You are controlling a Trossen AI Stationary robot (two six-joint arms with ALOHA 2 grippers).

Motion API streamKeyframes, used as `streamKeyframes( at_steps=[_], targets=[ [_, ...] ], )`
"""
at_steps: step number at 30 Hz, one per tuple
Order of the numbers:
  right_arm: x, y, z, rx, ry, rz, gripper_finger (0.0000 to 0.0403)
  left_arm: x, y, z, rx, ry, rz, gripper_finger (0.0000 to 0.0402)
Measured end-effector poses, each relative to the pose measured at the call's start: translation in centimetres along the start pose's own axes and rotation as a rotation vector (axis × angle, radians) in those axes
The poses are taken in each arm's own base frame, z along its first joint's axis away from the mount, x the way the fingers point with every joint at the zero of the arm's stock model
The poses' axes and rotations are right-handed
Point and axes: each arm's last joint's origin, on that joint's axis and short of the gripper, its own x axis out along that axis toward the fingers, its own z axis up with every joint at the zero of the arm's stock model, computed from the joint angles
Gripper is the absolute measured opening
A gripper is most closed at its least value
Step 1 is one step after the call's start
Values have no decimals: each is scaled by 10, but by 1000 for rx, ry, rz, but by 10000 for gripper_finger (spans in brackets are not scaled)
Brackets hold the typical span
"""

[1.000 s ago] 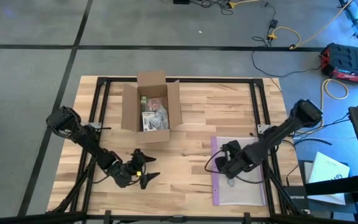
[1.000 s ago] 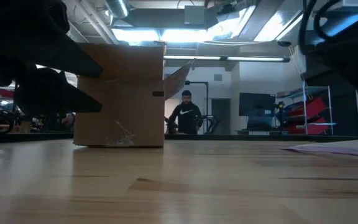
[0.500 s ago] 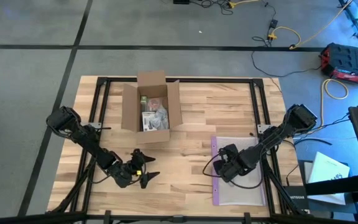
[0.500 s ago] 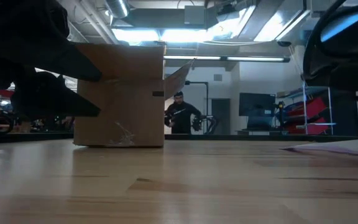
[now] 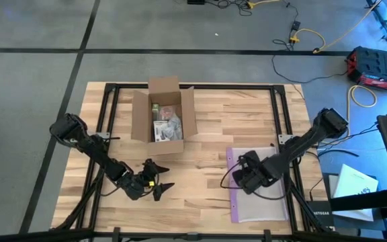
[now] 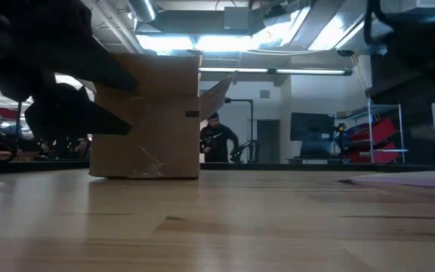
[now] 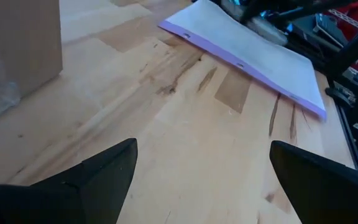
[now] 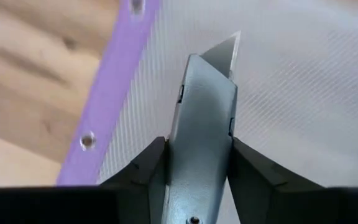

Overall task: Unpack boxes
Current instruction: Move the cutter to the top right of the table

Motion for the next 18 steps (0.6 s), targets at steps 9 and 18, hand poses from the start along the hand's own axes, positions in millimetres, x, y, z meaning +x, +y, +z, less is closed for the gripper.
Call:
streamKeyframes(
  at_steps=[9, 18],
  targets=[
    [-3, -21, 96, -136, -288, -141, 119, 8, 6, 6, -23, -15, 40, 353],
    [40, -50, 221, -172, -341, 28, 119, 5, 4, 4, -19, -8, 28, 353]
  ],
)
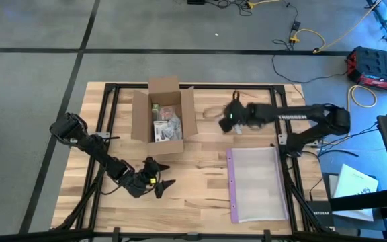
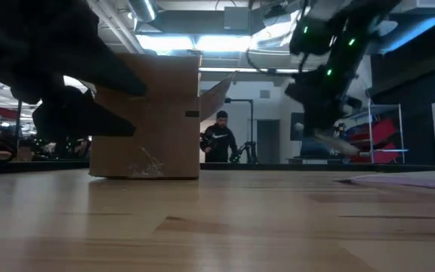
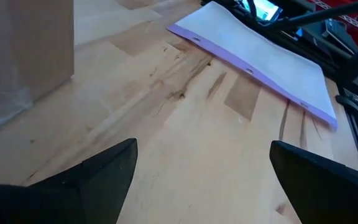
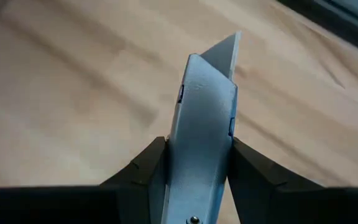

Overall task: Unpack boxes
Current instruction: Move the cutter to the top right of the table

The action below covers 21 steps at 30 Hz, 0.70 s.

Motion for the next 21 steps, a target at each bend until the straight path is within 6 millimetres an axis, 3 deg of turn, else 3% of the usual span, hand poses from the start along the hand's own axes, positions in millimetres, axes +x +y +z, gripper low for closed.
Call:
streamKeyframes(
  at_steps=[5, 9, 13, 21],
  targets=[
    [31, -46, 19, 8, 69, -105, 119, -1, 0, -1, -15, 3, -2, 353],
    [48, -69, 24, 27, 154, -85, 119, -1, 2, -3, -82, 16, 17, 353],
    [56, -72, 23, 19, 183, -71, 119, -1, 4, -4, -124, 28, 35, 353],
    [55, -73, 19, -20, 220, -84, 219, -2, 4, -4, -122, 27, 33, 353]
  ],
)
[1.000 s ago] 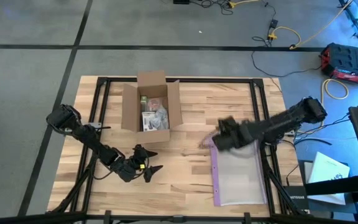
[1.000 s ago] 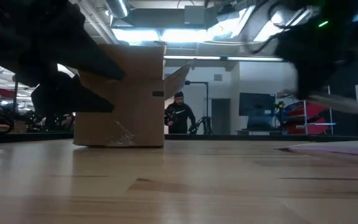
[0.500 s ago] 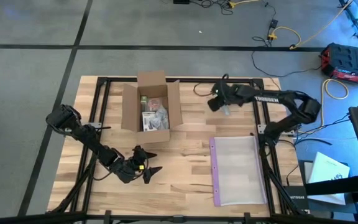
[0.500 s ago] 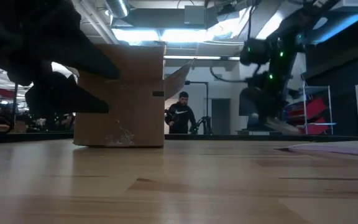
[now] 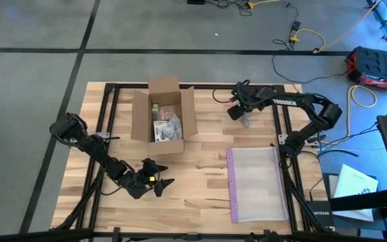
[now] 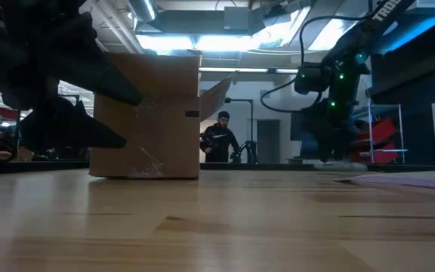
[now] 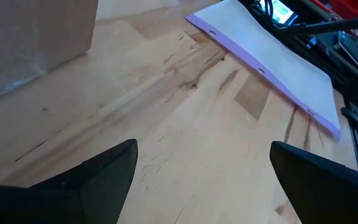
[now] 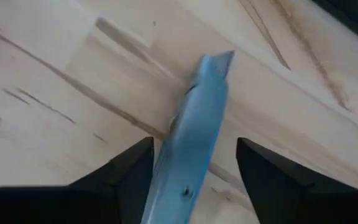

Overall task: Unpack boxes
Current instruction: Move the cutter to the top right of the table, then open the zip bag

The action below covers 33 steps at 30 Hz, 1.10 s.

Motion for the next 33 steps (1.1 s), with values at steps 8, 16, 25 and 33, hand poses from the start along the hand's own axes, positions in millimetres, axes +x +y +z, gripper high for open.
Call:
streamKeyframes(
  at_steps=[8, 16, 25, 33],
  targets=[
    [-29, -3, -16, -49, 49, -30, 232, 1, 0, 1, 18, -2, 2, 353],
    [-81, 8, -80, -139, 190, 134, 233, 4, 3, 3, 35, -8, 21, 353],
    [-84, 12, -155, 124, 238, 290, 224, 18, 15, 14, 6, -29, 106, 353],
    [-87, 22, -171, -205, 224, 327, 205, 22, 15, 15, 9, -27, 98, 353]
  ],
)
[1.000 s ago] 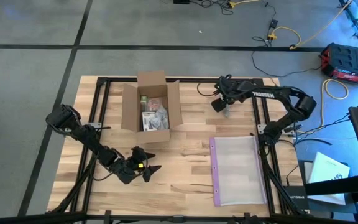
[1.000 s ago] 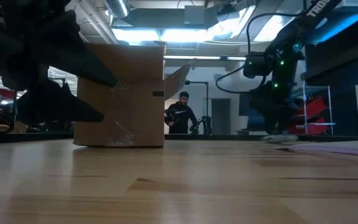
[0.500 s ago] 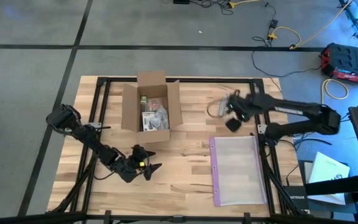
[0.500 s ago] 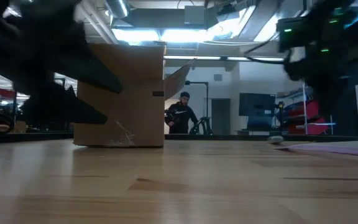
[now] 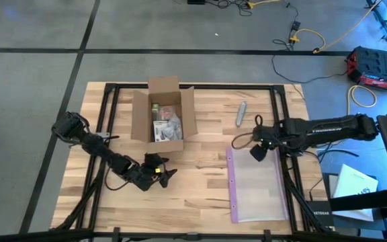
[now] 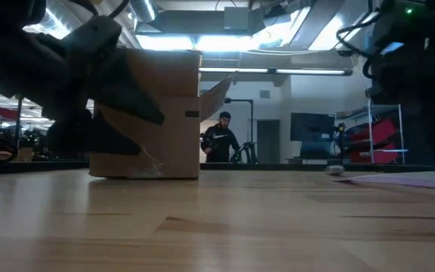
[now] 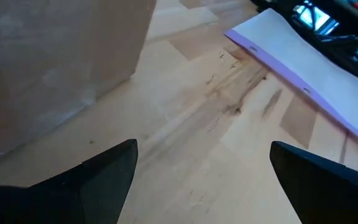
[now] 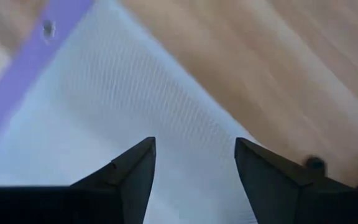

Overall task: Unpack boxes
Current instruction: Open the zip bag

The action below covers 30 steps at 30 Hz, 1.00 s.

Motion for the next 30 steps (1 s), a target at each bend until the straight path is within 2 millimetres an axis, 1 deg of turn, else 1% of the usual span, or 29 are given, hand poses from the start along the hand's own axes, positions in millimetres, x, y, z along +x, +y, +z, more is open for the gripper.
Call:
streamKeyframes(
  at_steps=[3, 6, 11, 20, 23, 26, 28, 30],
  targets=[
    [3, 0, 1, -121, 1, -62, 201, -1, -1, -1, 43, 27, -20, 353],
    [9, 2, 3, -171, 34, -77, 200, -2, -2, -2, 52, 34, -29, 353],
    [25, 7, 8, -119, 144, -112, 199, -3, -5, -1, -3, 30, -52, 353],
    [63, 17, 21, -152, 258, -194, 199, -3, -4, -3, 48, 40, -44, 353],
    [70, 20, 24, -150, 297, -207, 197, -3, -1, -5, 70, 57, -24, 353],
    [70, 21, 25, -147, 303, -202, 173, -3, 3, -6, 103, 74, 4, 353],
    [69, 24, 27, -143, 297, -190, 138, -2, 5, -6, 116, 80, 18, 353],
    [67, 29, 32, -144, 277, -172, 91, 0, 6, -4, 112, 74, 21, 353]
  ],
)
